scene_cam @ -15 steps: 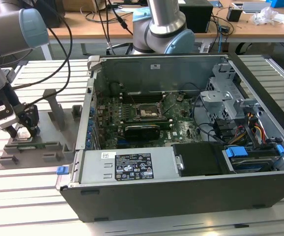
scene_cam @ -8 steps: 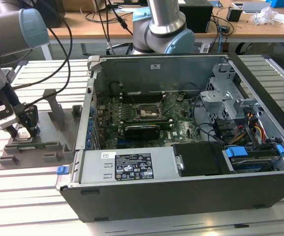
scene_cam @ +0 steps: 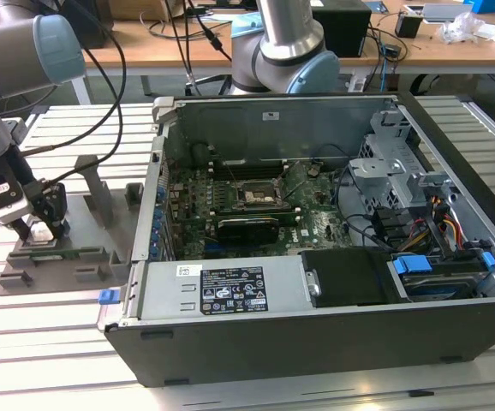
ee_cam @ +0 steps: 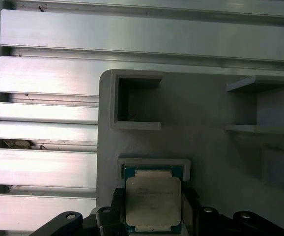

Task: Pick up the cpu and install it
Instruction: 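Pick up the cpu and move it towards the insertion slot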

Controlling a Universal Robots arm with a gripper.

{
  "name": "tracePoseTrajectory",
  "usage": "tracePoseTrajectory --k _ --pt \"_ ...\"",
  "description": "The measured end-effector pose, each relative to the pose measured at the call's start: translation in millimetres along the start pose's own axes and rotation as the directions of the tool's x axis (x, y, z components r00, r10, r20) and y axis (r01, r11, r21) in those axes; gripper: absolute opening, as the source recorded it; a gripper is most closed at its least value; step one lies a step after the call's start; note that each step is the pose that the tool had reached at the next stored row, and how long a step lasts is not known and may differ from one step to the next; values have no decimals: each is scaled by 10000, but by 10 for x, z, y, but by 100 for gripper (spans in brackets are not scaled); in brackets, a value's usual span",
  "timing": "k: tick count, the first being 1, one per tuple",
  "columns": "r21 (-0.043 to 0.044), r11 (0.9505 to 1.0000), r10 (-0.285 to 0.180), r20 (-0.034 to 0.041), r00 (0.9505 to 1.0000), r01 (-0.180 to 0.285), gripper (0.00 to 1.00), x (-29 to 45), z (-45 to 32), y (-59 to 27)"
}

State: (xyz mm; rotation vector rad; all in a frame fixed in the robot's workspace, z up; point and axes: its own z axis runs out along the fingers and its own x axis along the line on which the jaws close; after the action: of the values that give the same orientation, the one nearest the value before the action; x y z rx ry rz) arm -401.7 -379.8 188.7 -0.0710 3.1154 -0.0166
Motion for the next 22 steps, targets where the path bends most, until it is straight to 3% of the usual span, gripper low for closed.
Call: tracePoseTrajectory --k 7,14,18,22 --pt "-1 10000 0 3 10000 0 54 -1 -23 0" --pt "0 10000 0 0 10000 0 54 -5 -205 -2" --pt "0 10000 0 0 10000 0 54 -10 -391 -4" --pt "0 10000 0 1 10000 0 54 -12 -487 -5"
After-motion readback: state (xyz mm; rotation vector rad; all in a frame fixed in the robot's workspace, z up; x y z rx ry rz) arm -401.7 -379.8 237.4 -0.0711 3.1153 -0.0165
